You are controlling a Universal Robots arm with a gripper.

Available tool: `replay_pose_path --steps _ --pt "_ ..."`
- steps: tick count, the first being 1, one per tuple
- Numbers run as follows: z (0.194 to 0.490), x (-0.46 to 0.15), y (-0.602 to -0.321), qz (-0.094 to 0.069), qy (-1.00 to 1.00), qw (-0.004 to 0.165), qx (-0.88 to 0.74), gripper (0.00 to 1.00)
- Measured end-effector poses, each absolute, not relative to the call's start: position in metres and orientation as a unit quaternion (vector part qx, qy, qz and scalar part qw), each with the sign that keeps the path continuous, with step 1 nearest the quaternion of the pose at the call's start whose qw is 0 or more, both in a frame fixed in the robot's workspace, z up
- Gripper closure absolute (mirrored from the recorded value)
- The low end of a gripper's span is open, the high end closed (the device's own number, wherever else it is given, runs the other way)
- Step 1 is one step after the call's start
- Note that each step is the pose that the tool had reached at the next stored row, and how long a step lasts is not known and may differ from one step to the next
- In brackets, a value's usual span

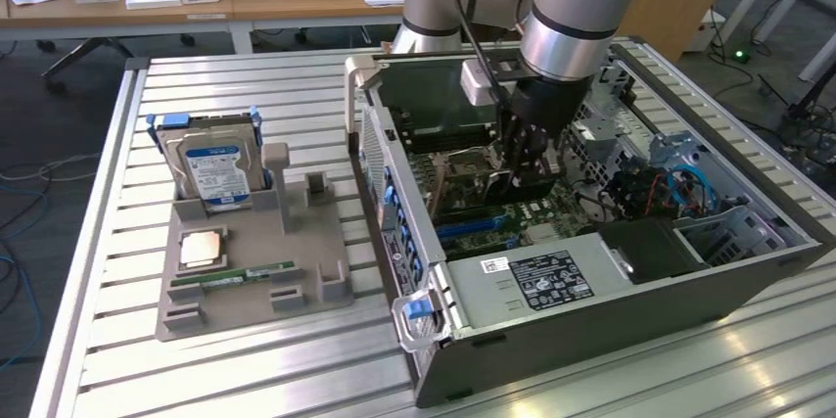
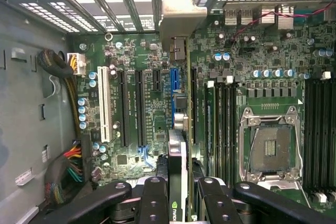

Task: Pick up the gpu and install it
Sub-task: 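Insert the gpu into the slot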

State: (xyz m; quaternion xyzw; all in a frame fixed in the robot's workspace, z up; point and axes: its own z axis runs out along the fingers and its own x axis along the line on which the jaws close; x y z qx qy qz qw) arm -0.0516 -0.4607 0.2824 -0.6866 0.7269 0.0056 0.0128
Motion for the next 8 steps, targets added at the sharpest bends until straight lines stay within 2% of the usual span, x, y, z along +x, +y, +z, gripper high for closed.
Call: replay_pose_path --steps 8 --pt "0.2802 -0.0548 -0.4607 0.006 0.727 0.013 -0.687 0.73"
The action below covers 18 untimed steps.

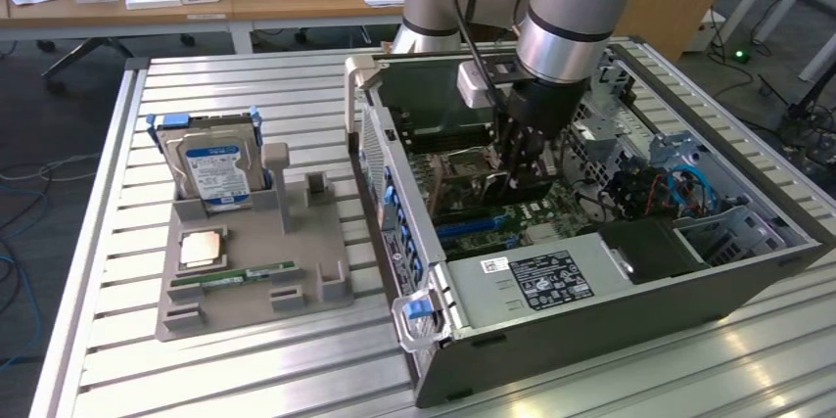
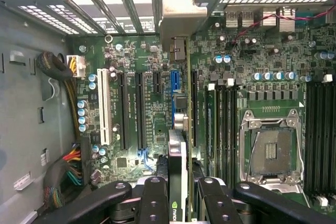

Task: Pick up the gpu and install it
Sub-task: 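Insert the gpu into the slot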

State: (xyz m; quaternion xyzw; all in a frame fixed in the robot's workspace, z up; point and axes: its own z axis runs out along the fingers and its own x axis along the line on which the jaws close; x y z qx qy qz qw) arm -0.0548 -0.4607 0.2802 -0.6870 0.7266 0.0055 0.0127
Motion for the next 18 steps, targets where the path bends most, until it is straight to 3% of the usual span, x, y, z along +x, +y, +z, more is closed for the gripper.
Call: replay_pose_path --steps 18 --pt "0.2791 -0.0642 -0.4636 0.006 0.727 0.013 -0.687 0.73"
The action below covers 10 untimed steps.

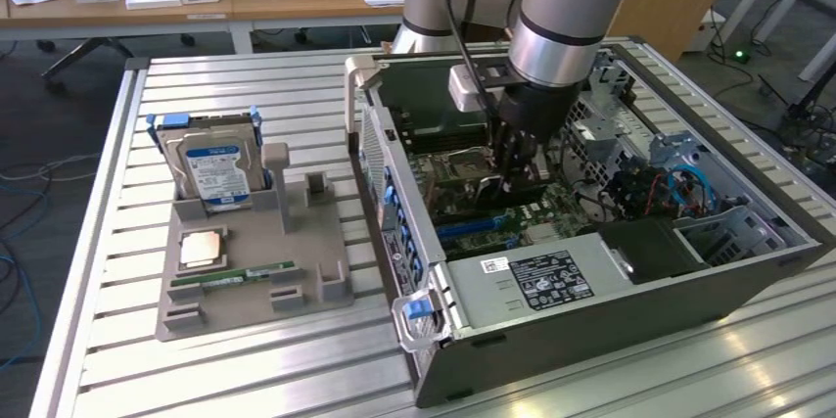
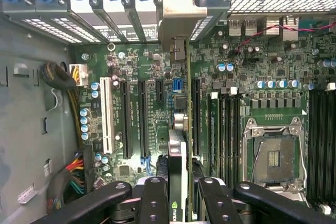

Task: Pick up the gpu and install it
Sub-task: 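Insert the gpu into the slot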

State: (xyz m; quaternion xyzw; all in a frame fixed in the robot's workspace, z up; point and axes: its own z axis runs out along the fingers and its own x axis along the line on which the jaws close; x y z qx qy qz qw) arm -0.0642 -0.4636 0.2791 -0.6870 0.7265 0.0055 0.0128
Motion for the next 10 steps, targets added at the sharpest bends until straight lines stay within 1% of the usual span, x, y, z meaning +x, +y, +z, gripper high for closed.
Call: replay_pose_path --steps 10 --pt "0.2783 -0.0690 -0.4637 0.005 0.727 0.013 -0.687 0.73"
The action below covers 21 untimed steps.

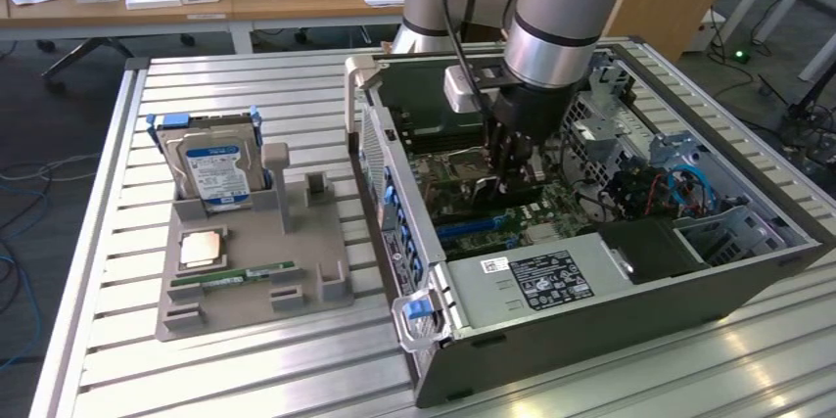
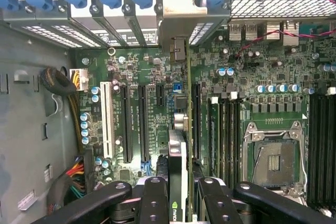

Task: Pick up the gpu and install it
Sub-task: 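Insert the gpu into the slot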

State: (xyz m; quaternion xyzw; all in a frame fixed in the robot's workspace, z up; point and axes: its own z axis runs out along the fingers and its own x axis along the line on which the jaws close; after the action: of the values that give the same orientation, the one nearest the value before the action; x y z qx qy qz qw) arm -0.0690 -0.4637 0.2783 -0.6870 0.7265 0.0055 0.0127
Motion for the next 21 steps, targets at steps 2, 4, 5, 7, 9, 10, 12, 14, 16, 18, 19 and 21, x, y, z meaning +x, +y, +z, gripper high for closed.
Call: replay_pose_path --steps 2,4,5,7,9,10,12,14,16,18,19,21 --pt "0.277 -0.069 -0.464 0.005 0.726 0.013 -0.687 0.73" --pt "0.275 -0.069 -0.464 0.005 0.727 0.013 -0.687 0.73" --pt "0.274 -0.069 -0.464 0.005 0.726 0.013 -0.687 0.73" --pt "0.272 -0.069 -0.464 0.005 0.726 0.013 -0.687 0.73" --pt "0.269 -0.069 -0.464 0.005 0.726 0.013 -0.687 0.73" --pt "0.268 -0.070 -0.464 0.005 0.726 0.013 -0.687 0.73" --pt "0.266 -0.070 -0.464 0.005 0.726 0.013 -0.687 0.73" --pt "0.266 -0.070 -0.464 0.005 0.726 0.013 -0.687 0.73" --pt "0.266 -0.070 -0.464 0.005 0.726 0.013 -0.687 0.73" --pt "0.266 -0.070 -0.464 0.005 0.726 0.013 -0.687 0.73" --pt "0.266 -0.070 -0.464 0.005 0.726 0.013 -0.687 0.73" --pt "0.266 -0.071 -0.464 0.005 0.726 0.013 -0.687 0.73"
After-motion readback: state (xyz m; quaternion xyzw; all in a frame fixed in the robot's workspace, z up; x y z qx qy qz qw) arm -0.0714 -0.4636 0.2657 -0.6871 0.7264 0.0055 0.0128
